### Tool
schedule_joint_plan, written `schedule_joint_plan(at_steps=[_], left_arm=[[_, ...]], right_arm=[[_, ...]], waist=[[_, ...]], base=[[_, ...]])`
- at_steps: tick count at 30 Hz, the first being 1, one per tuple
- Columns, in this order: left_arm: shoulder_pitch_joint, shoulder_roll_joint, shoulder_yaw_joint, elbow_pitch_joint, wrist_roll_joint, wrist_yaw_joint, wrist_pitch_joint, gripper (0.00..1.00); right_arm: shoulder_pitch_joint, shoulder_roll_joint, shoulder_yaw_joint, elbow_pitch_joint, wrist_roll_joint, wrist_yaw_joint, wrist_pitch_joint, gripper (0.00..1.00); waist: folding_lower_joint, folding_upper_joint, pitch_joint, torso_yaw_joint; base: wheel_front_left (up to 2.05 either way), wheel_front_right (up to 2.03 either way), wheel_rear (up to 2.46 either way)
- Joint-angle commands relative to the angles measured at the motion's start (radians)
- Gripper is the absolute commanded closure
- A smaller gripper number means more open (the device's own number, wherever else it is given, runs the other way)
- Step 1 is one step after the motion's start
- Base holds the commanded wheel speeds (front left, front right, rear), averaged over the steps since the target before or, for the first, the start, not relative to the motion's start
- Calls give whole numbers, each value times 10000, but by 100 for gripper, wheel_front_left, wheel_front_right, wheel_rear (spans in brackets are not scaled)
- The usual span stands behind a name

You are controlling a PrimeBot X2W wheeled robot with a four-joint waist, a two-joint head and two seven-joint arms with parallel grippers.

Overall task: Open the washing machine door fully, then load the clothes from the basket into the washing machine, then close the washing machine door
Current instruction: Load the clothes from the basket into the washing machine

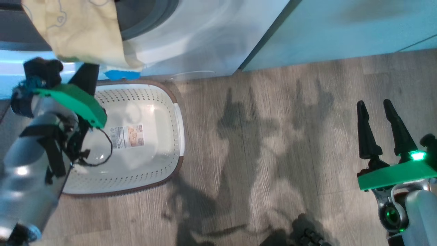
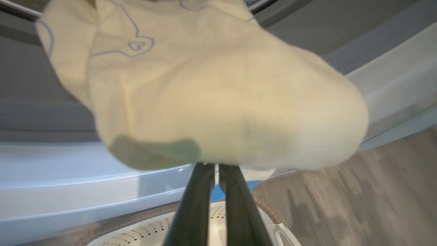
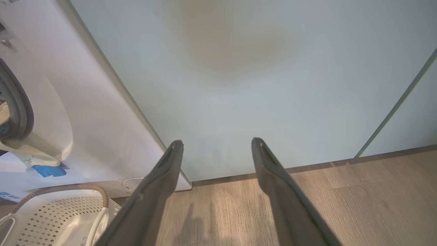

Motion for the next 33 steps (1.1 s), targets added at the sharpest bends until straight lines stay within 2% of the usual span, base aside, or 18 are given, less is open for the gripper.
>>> schedule_joint_plan(at_steps=[1,12,17,23,33], left_arm=[[343,426,563,-598,189,-5,-63,100],[1248,306,1217,-2140,582,-6,-63,100],[784,425,1028,-2296,350,-6,-48,100],[-541,618,1011,-1873,-79,-4,537,100],[-3451,227,1251,252,60,1011,948,100]], right_arm=[[168,-40,68,-196,18,44,-67,0],[453,-59,129,-83,20,44,-67,0],[504,-79,214,-71,33,44,-67,0],[439,-106,267,-119,86,44,-67,0],[75,83,452,-128,183,44,-67,0]], waist=[[1,0,-227,62],[1,0,-1049,318],[1,0,-1207,332],[1,0,-1045,202],[1,0,-186,-203]], base=[[0,0,0],[0,0,0],[0,0,0],[0,0,0],[0,0,0]])
